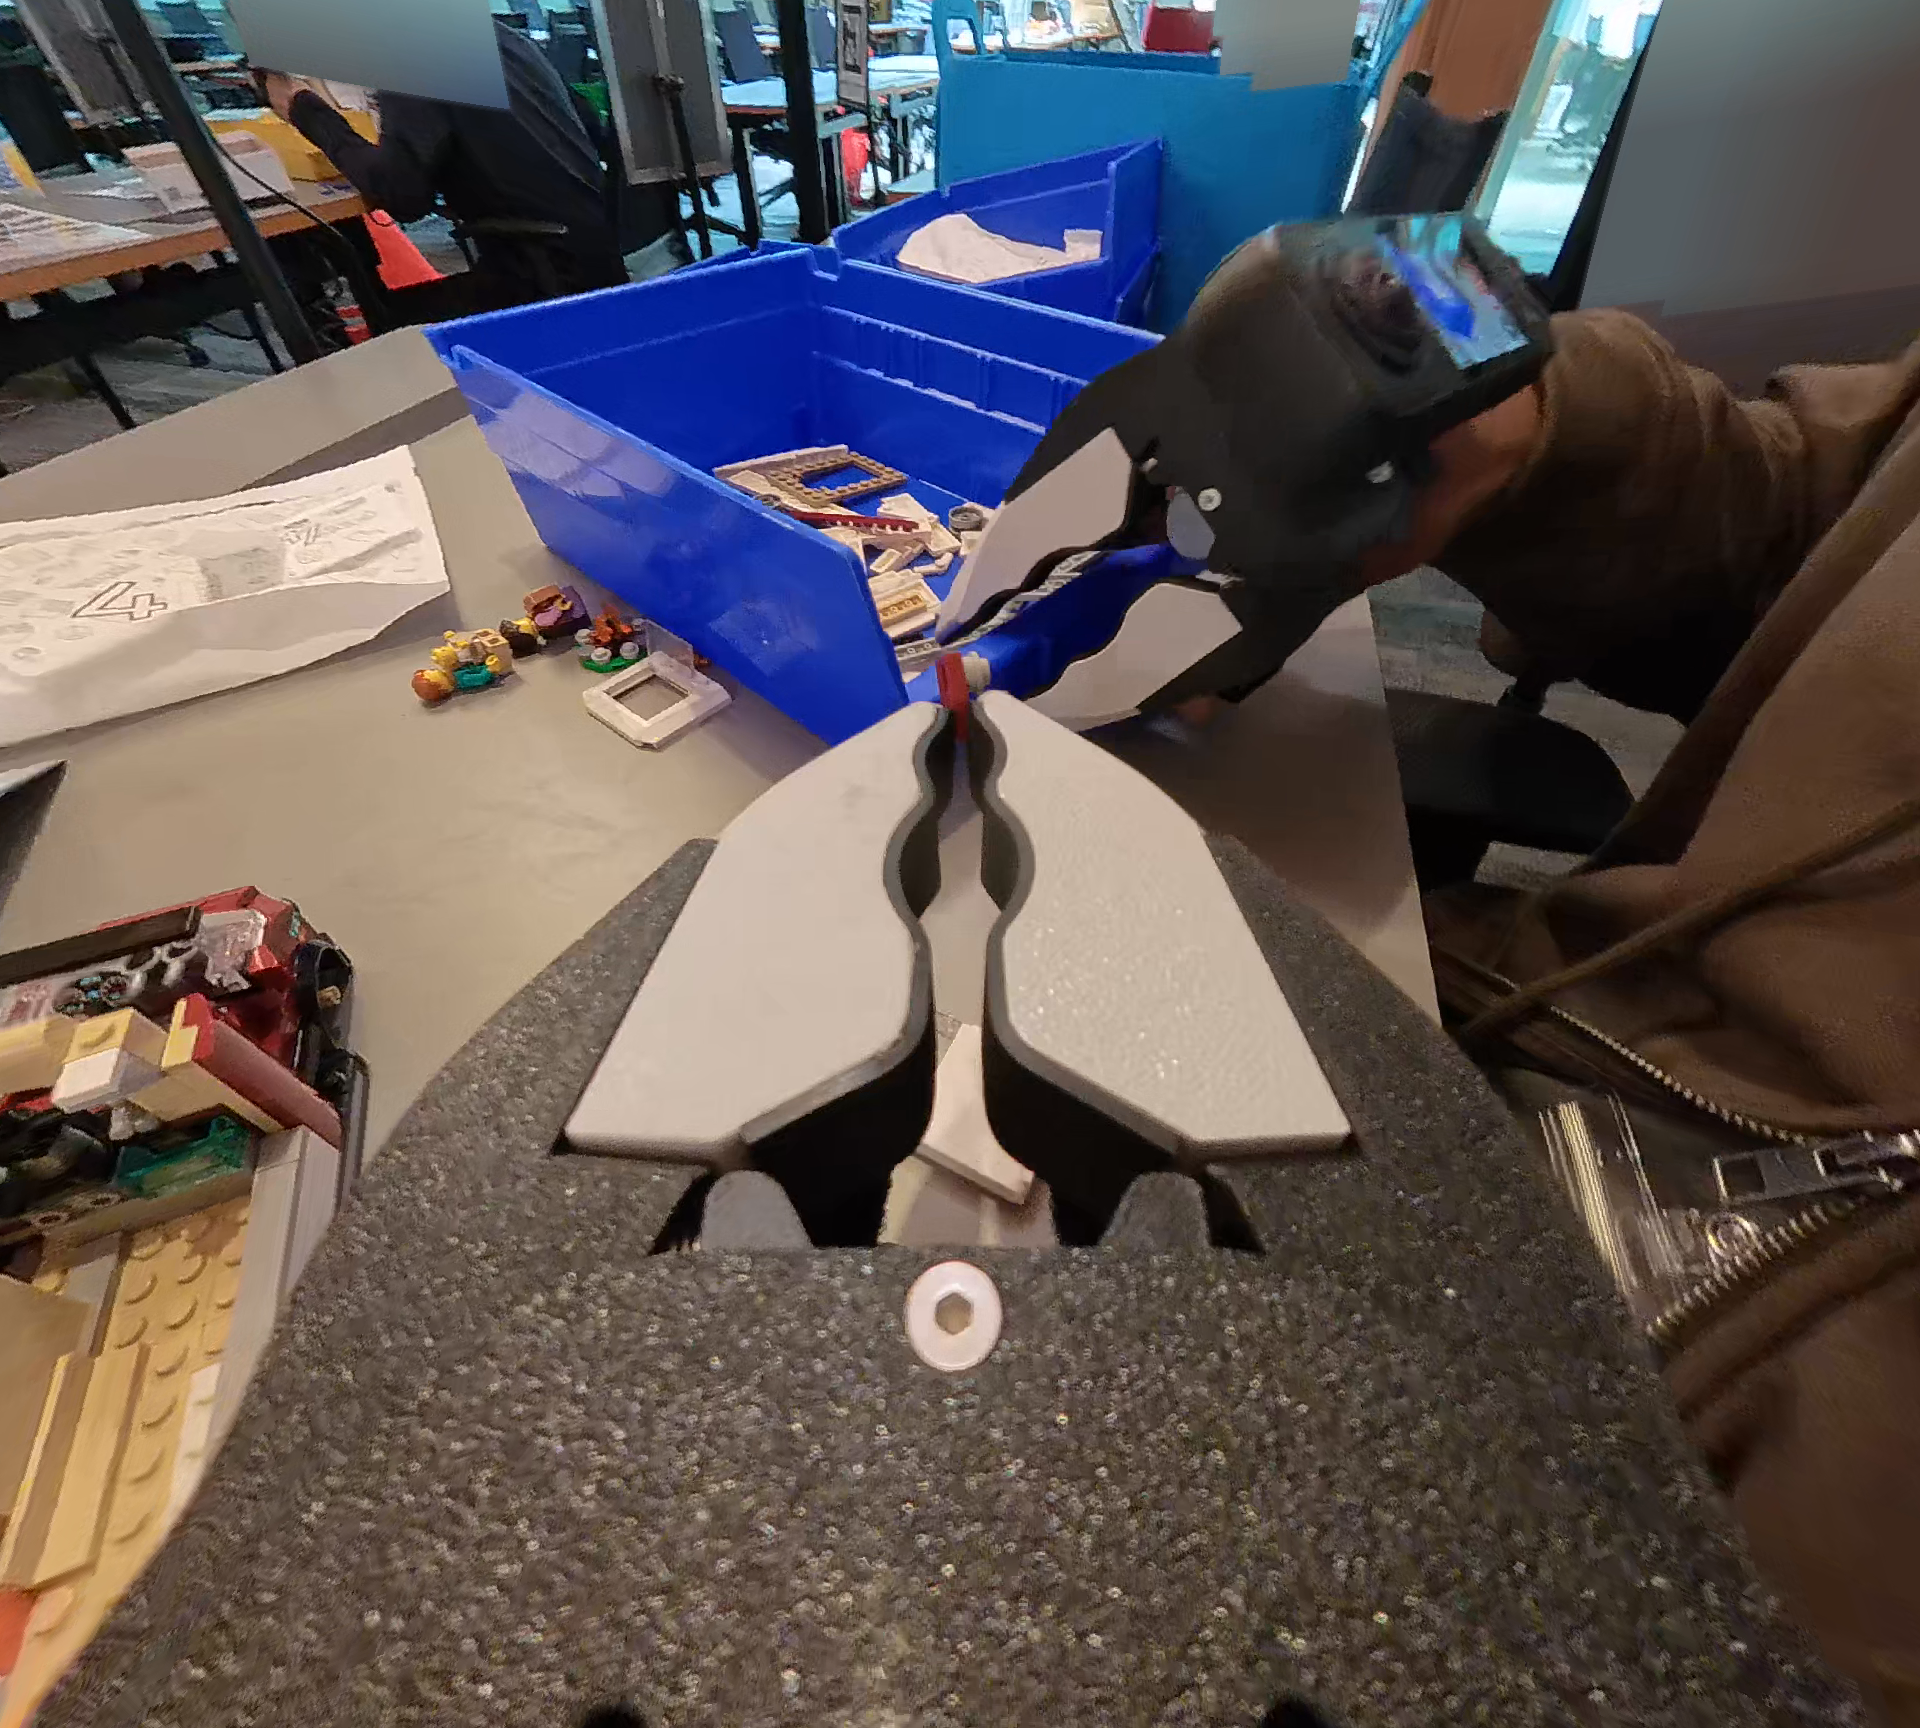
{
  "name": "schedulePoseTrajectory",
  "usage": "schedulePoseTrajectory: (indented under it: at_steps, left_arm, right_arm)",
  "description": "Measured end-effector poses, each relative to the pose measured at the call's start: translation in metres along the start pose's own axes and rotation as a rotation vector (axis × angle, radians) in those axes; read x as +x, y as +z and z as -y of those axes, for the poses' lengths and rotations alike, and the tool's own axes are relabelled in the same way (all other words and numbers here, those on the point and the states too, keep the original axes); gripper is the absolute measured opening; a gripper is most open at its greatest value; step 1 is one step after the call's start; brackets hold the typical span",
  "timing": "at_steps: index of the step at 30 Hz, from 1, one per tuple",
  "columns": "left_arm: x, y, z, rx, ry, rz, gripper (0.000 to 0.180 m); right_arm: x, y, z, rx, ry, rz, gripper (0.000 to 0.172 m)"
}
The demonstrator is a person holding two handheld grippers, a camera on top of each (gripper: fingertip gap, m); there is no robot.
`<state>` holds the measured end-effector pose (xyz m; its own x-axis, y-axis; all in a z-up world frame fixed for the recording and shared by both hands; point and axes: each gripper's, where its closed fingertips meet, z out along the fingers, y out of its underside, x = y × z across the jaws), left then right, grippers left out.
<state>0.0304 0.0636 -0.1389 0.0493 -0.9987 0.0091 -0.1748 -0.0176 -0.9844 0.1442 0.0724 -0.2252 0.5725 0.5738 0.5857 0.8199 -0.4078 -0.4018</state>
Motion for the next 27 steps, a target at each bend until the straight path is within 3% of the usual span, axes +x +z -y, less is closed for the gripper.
schedulePoseTrajectory:
  at_steps: [3, 4, 7, 13, 18, 27]
  left_arm:
    - [-0.006, 0.003, -0.007, 0.015, -0.057, 0.073, 0.002]
    - [-0.008, 0.002, -0.008, 0.024, -0.067, 0.099, 0.002]
    - [-0.016, 0.0, -0.009, 0.021, -0.026, 0.202, 0.002]
    - [-0.017, -0.003, -0.011, 0.002, 0.062, 0.29, 0.002]
    - [-0.011, -0.002, -0.015, -0.016, 0.05, 0.27, 0.002]
    - [-0.006, -0.001, -0.022, -0.047, 0.031, 0.225, 0.002]
  right_arm:
    - [0.007, -0.016, 0.008, 0.055, -0.007, -0.072, 0.041]
    - [0.01, -0.024, 0.015, 0.104, -0.027, -0.116, 0.035]
    - [0.016, -0.05, 0.044, 0.295, -0.028, -0.234, 0.022]
    - [0.0, -0.078, 0.106, 0.692, 0.023, -0.269, 0.023]
    - [-0.016, -0.062, 0.126, 0.695, -0.169, -0.355, 0.023]
    - [-0.022, -0.049, 0.127, 0.677, -0.283, -0.36, 0.019]
